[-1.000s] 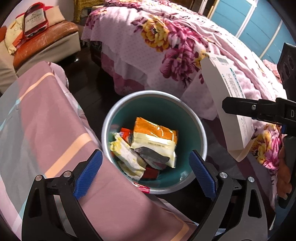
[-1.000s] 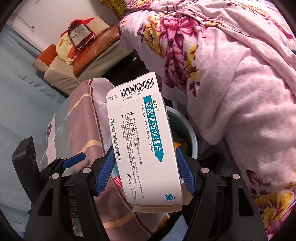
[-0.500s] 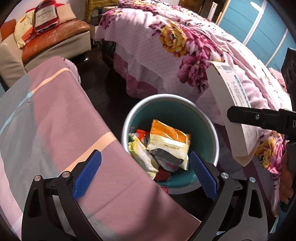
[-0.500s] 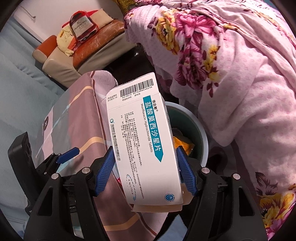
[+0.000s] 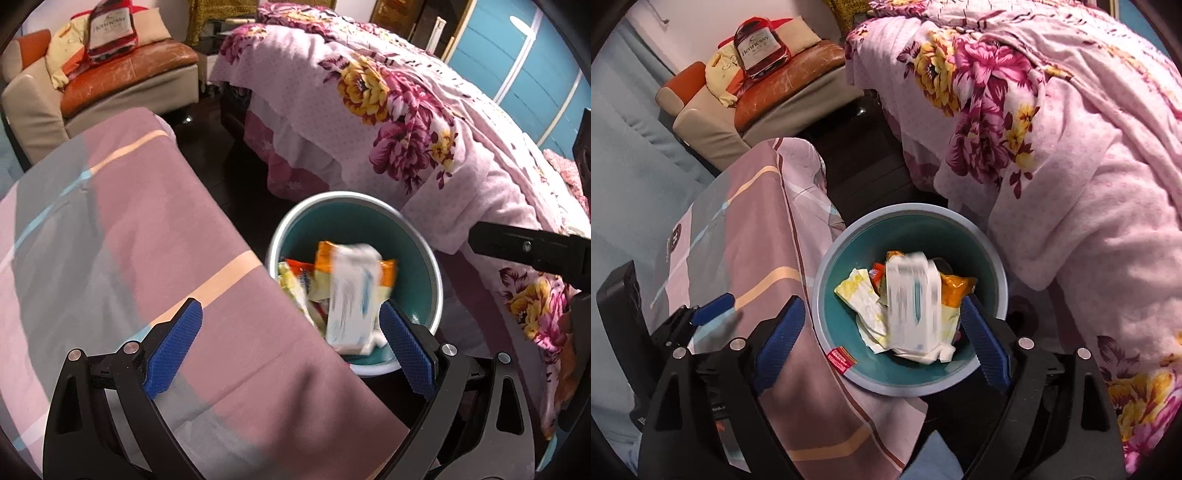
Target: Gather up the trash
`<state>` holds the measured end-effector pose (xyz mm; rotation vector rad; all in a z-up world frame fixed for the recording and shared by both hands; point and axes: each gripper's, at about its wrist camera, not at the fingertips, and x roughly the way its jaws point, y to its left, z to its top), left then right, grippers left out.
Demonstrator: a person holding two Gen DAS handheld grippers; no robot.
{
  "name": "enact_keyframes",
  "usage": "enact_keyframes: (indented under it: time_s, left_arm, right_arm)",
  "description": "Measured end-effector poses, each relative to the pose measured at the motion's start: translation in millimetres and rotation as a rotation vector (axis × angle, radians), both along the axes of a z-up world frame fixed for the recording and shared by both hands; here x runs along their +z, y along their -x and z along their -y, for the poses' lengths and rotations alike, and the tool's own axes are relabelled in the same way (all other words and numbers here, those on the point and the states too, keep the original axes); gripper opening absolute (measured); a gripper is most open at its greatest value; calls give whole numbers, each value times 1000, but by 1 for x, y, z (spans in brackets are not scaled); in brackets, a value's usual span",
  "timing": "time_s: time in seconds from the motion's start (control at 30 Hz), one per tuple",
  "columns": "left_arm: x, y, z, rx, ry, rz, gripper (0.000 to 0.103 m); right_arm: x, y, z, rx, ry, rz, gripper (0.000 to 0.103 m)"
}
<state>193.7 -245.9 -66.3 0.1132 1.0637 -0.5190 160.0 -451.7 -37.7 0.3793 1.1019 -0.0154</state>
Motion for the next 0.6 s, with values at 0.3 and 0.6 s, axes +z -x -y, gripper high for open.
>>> enact_keyframes:
  time_s: [0.3, 0.6]
  left_arm:
    - [29, 24, -21, 31, 8, 67, 99]
    - [47, 49, -45, 87, 9, 91, 99]
  right_arm:
    - [19, 26, -19, 33, 75, 12, 96]
    - [35, 58, -36, 43, 110, 37, 96]
